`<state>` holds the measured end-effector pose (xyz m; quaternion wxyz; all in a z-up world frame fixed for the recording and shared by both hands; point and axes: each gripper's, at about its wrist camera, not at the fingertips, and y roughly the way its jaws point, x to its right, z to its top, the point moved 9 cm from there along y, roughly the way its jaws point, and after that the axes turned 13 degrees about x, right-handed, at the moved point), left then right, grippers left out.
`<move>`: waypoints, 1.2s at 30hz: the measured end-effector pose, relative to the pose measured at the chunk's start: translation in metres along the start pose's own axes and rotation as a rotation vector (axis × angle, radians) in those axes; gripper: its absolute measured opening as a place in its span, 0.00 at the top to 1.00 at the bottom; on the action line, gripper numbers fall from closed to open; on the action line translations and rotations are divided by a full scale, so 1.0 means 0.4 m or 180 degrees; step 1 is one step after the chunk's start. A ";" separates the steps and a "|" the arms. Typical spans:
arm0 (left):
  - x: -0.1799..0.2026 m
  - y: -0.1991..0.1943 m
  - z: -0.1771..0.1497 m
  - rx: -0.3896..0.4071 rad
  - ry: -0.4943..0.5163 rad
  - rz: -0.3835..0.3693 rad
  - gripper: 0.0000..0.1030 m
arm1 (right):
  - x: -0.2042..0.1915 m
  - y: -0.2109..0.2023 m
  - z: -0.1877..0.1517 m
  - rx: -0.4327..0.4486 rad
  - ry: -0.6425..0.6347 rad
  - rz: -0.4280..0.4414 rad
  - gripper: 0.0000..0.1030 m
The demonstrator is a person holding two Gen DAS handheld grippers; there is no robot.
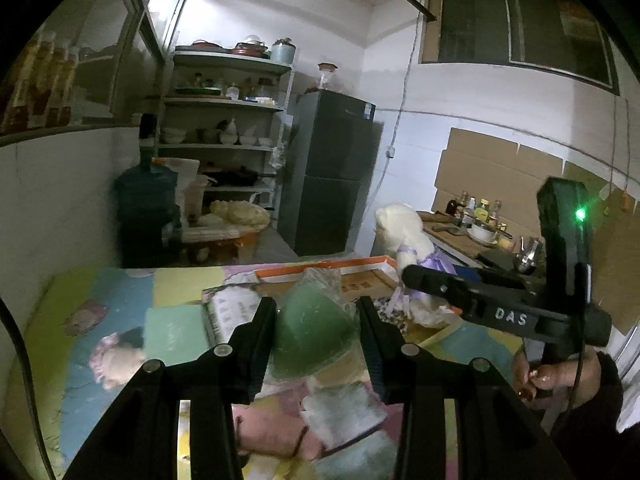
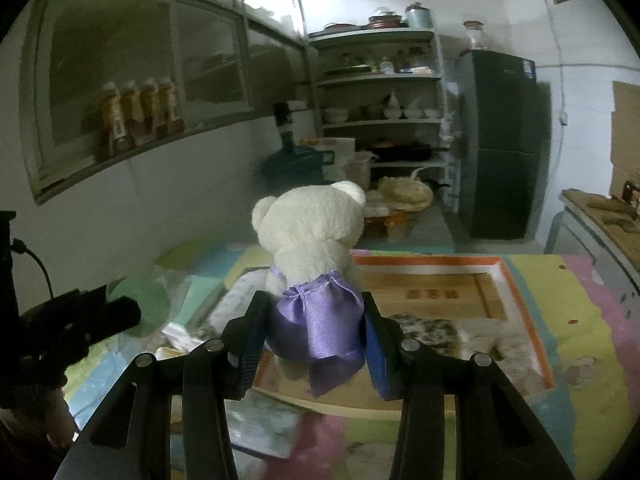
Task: Organize soft objects
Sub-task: 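Carry the green pouch and the teddy bear over the cardboard tray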
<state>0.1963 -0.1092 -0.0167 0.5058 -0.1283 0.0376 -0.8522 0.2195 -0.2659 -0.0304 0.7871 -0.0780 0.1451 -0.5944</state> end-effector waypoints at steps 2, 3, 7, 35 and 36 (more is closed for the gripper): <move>0.020 0.028 0.006 -0.0024 0.0008 -0.0027 0.60 | 0.039 -0.011 0.002 0.0015 0.0015 -0.0071 0.56; 0.030 0.038 0.008 -0.0029 0.0022 -0.0032 0.60 | 0.053 -0.014 0.003 0.0020 0.0024 -0.0095 0.56; 0.063 0.084 0.015 -0.0072 0.0046 -0.0080 0.60 | 0.123 -0.027 0.011 0.0039 0.0046 -0.0218 0.56; 0.165 0.490 -0.025 -0.0680 -0.0299 -0.0038 0.60 | 0.453 0.116 0.006 -0.0428 0.0143 -0.0446 0.56; 0.161 0.503 -0.030 -0.0713 -0.0320 -0.0024 0.60 | 0.460 0.127 0.003 -0.0460 0.0155 -0.0435 0.56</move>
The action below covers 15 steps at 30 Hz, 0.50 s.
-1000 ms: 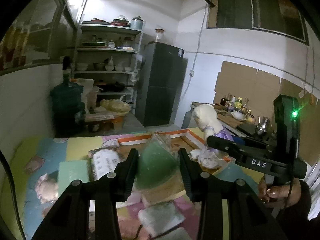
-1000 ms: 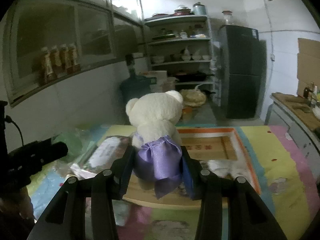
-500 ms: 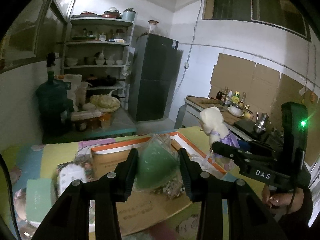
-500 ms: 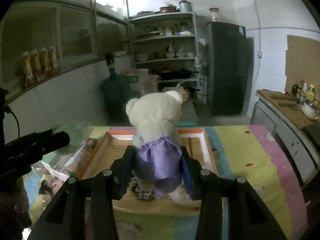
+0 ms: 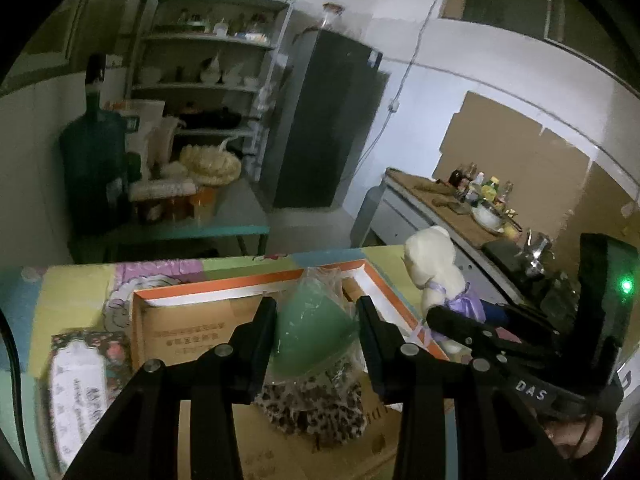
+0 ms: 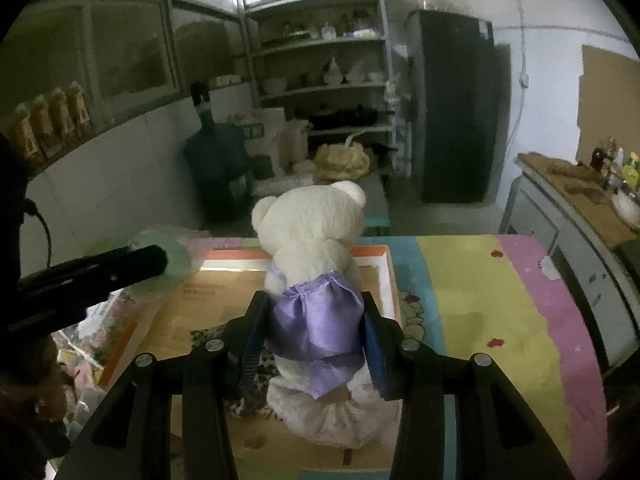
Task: Organize soft objects
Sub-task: 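Carry the green pouch and the teddy bear over the cardboard tray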
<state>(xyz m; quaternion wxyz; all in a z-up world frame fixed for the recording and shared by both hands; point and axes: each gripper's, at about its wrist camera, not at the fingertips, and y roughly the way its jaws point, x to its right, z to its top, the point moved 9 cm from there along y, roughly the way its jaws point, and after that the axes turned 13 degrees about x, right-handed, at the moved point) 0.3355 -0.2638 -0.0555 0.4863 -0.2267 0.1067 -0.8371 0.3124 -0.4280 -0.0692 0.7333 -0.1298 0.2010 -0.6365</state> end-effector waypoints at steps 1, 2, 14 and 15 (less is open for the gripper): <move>-0.002 0.014 -0.004 -0.0034 -0.0026 0.0015 0.60 | 0.007 0.013 -0.002 -0.0037 0.0005 0.0006 0.56; -0.005 0.035 -0.012 -0.0088 -0.0052 0.0032 0.60 | 0.012 0.025 -0.003 -0.0067 0.0007 0.0006 0.56; -0.015 0.160 -0.060 -0.0369 -0.0077 0.0259 0.61 | 0.062 0.154 -0.049 -0.0473 0.0067 0.0060 0.56; -0.019 0.168 -0.064 -0.0387 -0.0076 0.0281 0.61 | 0.062 0.161 -0.054 -0.0498 0.0071 0.0073 0.56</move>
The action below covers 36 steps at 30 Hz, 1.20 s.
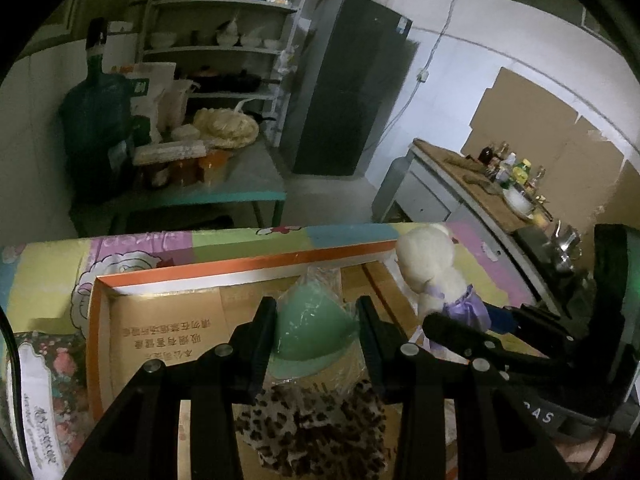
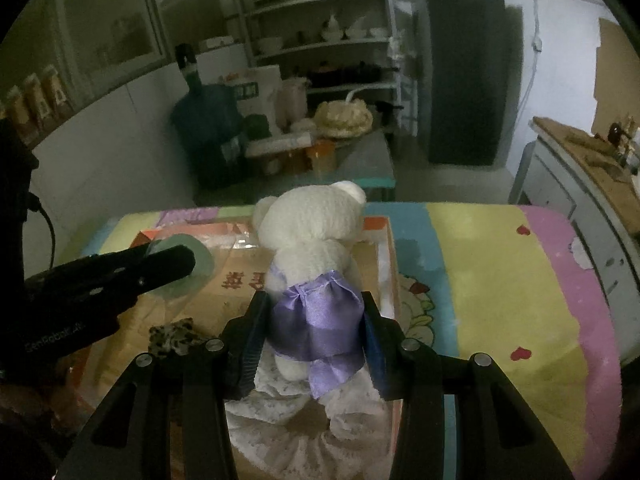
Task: Organize soft objects
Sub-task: 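Carry the green pouch and the teddy bear over the cardboard tray, then lower the pouch and teddy bear into the tray and open both tools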
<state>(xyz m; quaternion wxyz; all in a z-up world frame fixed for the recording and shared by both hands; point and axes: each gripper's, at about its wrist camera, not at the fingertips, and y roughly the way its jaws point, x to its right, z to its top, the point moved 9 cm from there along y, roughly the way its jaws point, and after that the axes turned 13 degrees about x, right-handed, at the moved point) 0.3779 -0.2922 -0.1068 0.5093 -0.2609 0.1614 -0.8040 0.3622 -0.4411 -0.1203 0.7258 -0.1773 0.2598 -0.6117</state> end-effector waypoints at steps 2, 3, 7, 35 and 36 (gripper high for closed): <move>-0.004 0.011 -0.005 -0.0025 -0.0003 0.0029 0.61 | -0.002 0.014 -0.009 -0.0048 -0.0008 0.0019 0.56; -0.006 0.017 -0.007 -0.0039 -0.0007 0.0042 0.61 | -0.003 0.020 -0.012 -0.0064 -0.0016 0.0023 0.56; -0.015 0.040 -0.018 -0.0104 -0.0023 0.0085 0.61 | -0.007 0.043 -0.020 -0.0136 -0.0049 0.0037 0.56; -0.012 0.109 -0.054 -0.0434 -0.0151 0.0008 0.55 | -0.008 0.131 -0.060 -0.0441 -0.0032 0.0084 0.50; -0.015 0.107 -0.055 -0.0434 -0.0162 0.0005 0.55 | -0.007 0.130 -0.062 -0.0437 -0.0034 0.0087 0.49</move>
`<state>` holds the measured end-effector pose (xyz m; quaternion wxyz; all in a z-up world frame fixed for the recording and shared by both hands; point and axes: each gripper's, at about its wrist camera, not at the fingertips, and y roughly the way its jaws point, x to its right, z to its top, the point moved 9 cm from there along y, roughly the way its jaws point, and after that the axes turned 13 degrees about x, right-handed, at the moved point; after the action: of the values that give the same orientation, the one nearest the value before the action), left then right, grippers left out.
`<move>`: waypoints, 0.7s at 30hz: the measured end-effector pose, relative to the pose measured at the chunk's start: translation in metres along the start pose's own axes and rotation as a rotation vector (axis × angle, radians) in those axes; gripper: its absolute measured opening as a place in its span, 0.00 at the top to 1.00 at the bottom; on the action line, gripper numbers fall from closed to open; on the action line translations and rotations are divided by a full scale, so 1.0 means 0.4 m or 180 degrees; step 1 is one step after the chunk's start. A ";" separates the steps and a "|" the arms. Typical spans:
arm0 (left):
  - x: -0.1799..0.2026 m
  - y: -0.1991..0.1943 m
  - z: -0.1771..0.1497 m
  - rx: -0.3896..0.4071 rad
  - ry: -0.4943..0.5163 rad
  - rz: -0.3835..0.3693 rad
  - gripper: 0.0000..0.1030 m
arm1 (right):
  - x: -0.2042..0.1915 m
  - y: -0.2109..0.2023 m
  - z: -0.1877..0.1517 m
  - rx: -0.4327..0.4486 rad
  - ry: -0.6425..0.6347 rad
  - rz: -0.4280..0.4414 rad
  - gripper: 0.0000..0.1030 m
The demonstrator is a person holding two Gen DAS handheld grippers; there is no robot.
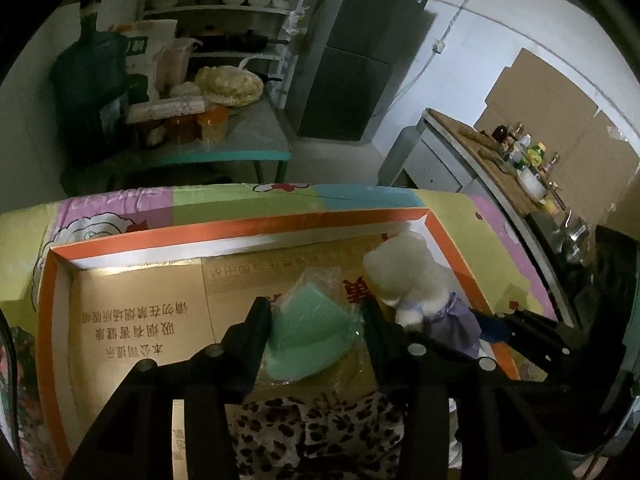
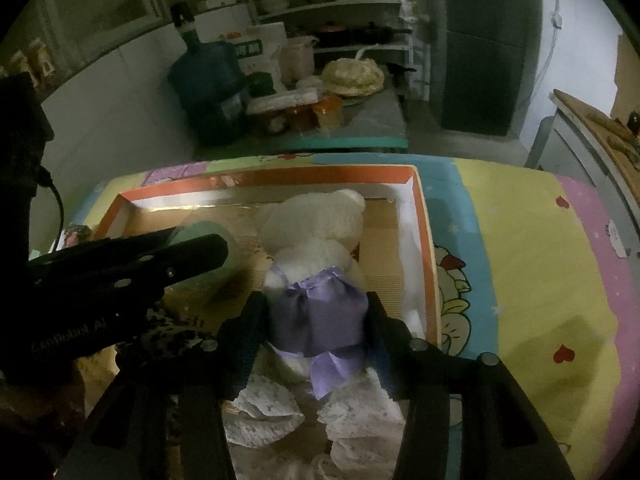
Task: Organize soft objects
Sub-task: 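Lower the pouch and teddy bear into the tray and open both tools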
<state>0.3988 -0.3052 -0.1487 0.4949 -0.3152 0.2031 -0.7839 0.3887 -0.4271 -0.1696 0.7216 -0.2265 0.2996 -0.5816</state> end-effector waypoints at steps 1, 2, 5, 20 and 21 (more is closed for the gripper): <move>-0.001 -0.001 -0.001 -0.0004 -0.0015 0.0000 0.54 | -0.001 -0.001 0.000 0.0006 0.0001 0.0006 0.48; -0.002 -0.004 -0.001 -0.0009 -0.0031 0.0007 0.53 | -0.001 -0.002 0.000 0.0018 0.0016 0.0021 0.47; -0.007 -0.010 -0.002 -0.0031 -0.0062 0.0035 0.50 | 0.001 -0.005 -0.001 0.0032 0.0022 0.0025 0.45; 0.001 -0.093 0.036 0.0274 -0.0177 -0.0081 0.25 | -0.003 -0.071 0.009 0.0248 0.0064 0.0038 0.33; 0.004 -0.103 0.040 0.0316 -0.0150 -0.0084 0.24 | -0.006 -0.075 0.009 0.0257 0.0057 0.0038 0.32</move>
<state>0.3826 -0.2893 -0.1108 0.5042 -0.3113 0.1481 -0.7918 0.3698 -0.4315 -0.1462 0.7309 -0.1902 0.2837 -0.5909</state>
